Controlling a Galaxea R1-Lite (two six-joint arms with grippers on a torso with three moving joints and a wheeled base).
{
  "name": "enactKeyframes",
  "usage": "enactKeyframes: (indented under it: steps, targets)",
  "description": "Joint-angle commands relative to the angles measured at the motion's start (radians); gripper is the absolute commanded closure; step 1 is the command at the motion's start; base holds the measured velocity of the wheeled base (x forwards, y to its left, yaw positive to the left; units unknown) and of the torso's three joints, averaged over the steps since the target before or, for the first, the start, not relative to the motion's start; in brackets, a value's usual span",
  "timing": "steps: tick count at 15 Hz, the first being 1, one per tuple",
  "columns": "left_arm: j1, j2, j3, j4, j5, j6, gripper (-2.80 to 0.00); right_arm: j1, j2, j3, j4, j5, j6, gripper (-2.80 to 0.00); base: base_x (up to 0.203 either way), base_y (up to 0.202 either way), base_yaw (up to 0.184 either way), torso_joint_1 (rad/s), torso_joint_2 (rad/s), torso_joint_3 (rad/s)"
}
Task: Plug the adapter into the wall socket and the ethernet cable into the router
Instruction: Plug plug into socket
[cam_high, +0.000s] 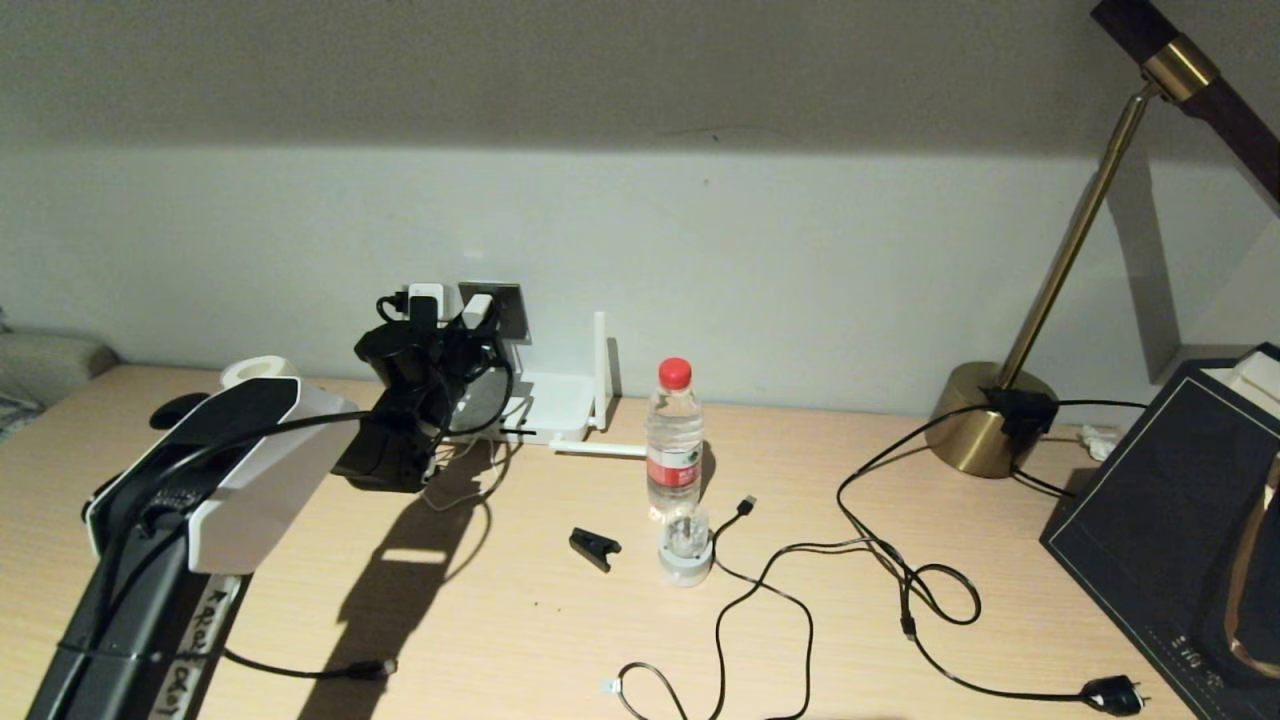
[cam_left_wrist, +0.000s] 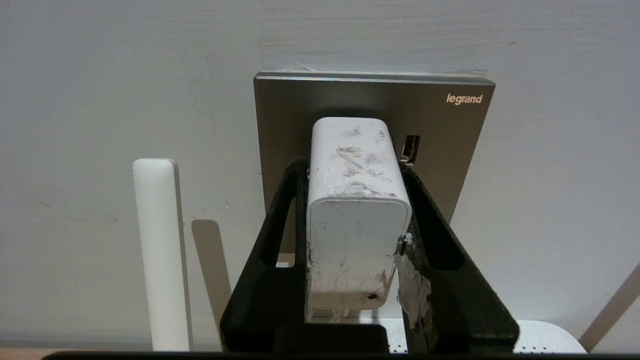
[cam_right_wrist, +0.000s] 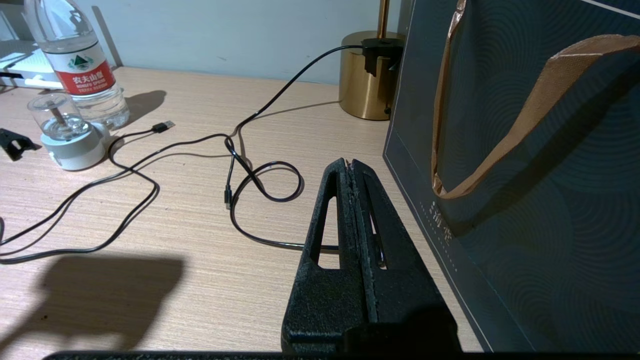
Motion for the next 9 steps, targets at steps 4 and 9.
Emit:
enactKeyframes:
  steps: [4, 9]
  targets:
    - [0.0, 0.013, -0.001, -0.006, 0.001, 0.0, 0.0, 0.0, 0.002, 0.035, -0.001, 0.0, -0.001, 0.0, 0.0, 0.0, 0.0, 0.0, 0.0, 0.0]
    - [0.0, 0.043, -0.067, 0.016, 0.018, 0.0, 0.0, -0.001, 0.002, 0.035, -0.001, 0.0, -0.001, 0.0, 0.0, 0.0, 0.0, 0.0, 0.0, 0.0]
